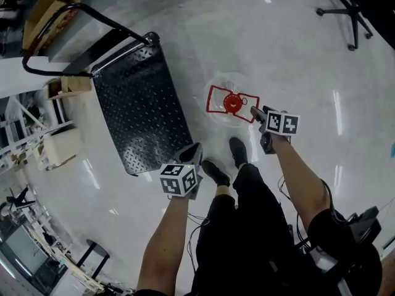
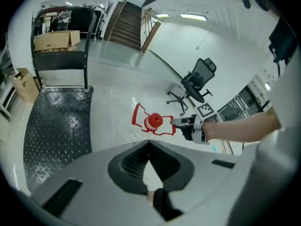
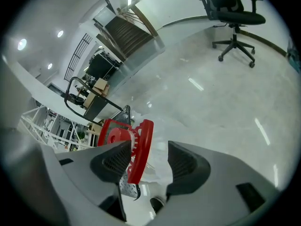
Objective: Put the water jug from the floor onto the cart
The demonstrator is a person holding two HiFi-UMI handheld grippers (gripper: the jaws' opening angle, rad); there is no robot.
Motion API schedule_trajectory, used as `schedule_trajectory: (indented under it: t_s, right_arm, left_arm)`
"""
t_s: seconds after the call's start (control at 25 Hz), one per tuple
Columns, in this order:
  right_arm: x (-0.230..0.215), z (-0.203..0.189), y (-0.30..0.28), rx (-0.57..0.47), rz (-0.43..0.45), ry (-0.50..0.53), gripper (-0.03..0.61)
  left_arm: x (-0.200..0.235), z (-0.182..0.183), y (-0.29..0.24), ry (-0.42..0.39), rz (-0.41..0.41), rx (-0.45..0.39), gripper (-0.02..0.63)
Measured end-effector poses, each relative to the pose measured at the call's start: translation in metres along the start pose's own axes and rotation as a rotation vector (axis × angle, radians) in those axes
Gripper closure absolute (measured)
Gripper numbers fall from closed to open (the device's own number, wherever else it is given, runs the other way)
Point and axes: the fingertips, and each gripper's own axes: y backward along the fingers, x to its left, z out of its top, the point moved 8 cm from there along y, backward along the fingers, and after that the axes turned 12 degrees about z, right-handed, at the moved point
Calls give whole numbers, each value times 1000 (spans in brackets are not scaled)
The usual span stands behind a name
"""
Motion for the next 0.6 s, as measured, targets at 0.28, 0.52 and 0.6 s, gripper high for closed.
schedule_trajectory:
  t_s: [0.28,0.52,0.6]
  right_arm:
    - [-9,-8,-21,13,23,-57,354]
    - [-6,-8,-27,-11,32,-94,511]
    - [-2,-5,-29,-18,38,-100,518]
  left_arm:
    - [6,-25,-7,95,-8,45,621]
    - [11,-38,0,96,-2,51,621]
    - [13,-37,4,106,5,38,621]
